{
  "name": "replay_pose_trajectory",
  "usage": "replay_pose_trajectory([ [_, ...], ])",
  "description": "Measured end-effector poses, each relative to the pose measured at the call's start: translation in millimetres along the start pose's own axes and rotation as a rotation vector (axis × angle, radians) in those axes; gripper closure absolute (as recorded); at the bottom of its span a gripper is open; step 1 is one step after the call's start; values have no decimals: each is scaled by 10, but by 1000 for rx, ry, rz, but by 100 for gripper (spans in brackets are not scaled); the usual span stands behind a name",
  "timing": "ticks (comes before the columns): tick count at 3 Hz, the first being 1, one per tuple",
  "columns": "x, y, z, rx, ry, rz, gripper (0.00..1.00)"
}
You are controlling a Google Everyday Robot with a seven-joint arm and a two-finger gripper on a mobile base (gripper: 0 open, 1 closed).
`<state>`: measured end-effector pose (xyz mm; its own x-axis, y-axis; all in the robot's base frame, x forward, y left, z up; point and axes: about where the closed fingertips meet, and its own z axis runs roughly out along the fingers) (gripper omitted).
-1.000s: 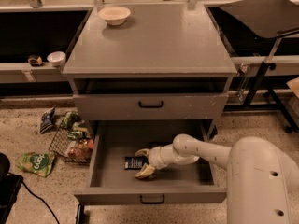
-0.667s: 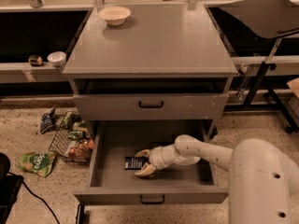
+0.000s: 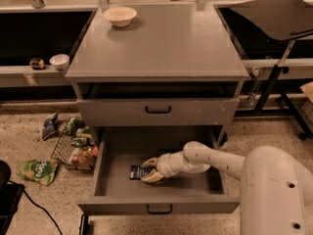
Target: Pick rxbar blueberry from middle drawer and place on counter
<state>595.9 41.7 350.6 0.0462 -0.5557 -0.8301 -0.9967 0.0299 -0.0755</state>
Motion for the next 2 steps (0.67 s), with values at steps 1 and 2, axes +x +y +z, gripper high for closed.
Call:
replay_pose_trajectory([
  [1,-155,-54,-273,48,-33,-56,100],
  [2,-385,-120,-684,119,-49,-142,100],
])
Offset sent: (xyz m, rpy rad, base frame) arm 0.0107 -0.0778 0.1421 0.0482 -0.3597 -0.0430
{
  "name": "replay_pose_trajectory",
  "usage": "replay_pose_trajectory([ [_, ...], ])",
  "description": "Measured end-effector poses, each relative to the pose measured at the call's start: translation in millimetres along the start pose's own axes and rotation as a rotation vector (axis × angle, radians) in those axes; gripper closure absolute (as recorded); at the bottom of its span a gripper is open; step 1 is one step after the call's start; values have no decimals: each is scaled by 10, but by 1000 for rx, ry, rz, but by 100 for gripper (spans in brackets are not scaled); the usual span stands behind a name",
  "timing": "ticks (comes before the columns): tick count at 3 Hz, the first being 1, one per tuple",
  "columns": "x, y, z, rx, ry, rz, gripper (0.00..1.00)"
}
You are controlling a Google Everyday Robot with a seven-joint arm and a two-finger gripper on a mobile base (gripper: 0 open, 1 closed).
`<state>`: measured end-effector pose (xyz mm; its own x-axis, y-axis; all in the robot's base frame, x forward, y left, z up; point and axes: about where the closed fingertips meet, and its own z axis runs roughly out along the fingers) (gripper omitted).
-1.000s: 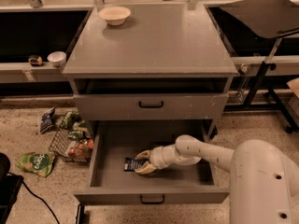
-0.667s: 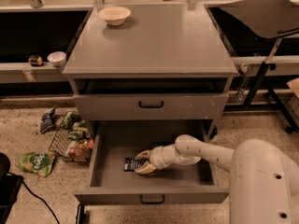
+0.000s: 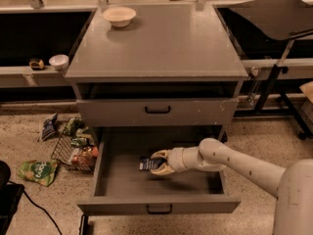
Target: Pick rxbar blueberry from middle drawer and place on counter
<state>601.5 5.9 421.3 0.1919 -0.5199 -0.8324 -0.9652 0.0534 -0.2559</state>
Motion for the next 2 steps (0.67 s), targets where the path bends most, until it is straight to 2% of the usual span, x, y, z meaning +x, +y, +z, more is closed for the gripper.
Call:
replay_pose_trajectory([
  [1,-292,-140,-479,77,5,-103,100],
  [2,-286,-139,-487,76,-1,-99,100],
])
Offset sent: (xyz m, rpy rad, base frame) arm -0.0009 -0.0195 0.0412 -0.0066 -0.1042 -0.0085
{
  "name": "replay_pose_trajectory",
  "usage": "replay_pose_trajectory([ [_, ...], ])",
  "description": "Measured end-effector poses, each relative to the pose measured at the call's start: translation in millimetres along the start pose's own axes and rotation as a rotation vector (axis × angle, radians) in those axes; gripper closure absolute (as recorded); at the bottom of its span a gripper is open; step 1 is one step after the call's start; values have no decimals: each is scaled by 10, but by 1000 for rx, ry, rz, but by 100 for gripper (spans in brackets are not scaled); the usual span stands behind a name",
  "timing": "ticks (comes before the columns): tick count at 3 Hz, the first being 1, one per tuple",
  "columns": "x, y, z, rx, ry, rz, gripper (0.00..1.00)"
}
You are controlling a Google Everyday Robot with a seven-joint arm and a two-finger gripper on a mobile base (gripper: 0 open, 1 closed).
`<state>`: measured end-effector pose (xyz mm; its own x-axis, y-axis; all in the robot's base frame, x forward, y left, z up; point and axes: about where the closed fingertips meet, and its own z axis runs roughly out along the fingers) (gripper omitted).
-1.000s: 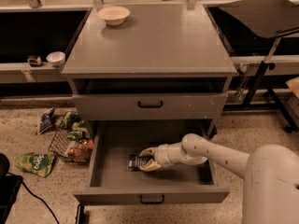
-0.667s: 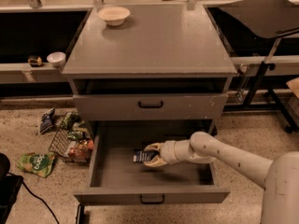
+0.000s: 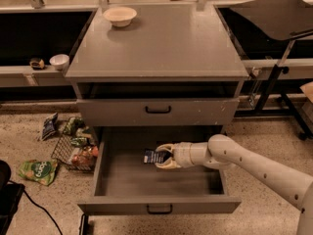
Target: Pick rxbar blueberry from middle drawer and place on counter
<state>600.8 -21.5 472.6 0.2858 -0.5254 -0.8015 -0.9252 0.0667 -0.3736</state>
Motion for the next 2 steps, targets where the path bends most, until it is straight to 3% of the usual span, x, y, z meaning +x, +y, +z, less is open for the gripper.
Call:
replay_pose_trajectory([
  [1,-347,-95,-316,51,-23,-91,100],
  [2,-970,-227,-842,107,-64,-243,100],
])
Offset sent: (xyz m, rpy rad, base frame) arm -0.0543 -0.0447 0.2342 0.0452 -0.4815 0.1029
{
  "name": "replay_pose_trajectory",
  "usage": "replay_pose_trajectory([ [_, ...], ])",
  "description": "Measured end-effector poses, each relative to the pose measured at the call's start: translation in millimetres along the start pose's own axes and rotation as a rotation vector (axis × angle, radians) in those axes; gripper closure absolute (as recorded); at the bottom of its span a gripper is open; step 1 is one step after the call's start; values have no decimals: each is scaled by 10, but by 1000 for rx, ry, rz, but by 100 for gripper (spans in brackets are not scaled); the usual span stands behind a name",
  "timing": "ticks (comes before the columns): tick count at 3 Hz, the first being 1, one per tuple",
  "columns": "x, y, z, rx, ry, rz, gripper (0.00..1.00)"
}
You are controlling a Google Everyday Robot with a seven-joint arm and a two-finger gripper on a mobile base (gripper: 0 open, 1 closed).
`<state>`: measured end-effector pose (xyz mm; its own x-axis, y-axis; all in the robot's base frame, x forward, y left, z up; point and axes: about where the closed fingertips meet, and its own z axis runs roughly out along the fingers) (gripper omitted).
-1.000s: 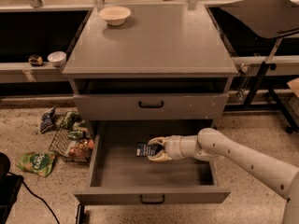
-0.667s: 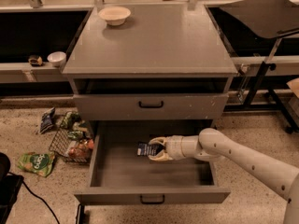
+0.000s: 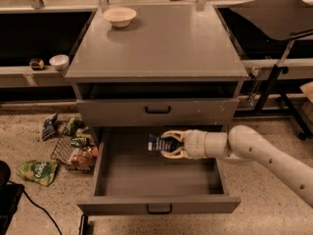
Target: Pick rxbar blueberry from middle drawer and place on counter
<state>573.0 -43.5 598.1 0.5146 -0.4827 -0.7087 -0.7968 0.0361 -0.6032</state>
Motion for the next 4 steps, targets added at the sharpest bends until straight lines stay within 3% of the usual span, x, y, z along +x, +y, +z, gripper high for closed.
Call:
replay_pose_trajectory([
  [1,-464,-262,-393,34,-10,-128,100],
  [2,-763,-463,-665,62,-13,-226,100],
  [3,-779,-469,-681,64,-13,-232,100],
  [4,-924,-664,-876,101,-4,-270,100],
])
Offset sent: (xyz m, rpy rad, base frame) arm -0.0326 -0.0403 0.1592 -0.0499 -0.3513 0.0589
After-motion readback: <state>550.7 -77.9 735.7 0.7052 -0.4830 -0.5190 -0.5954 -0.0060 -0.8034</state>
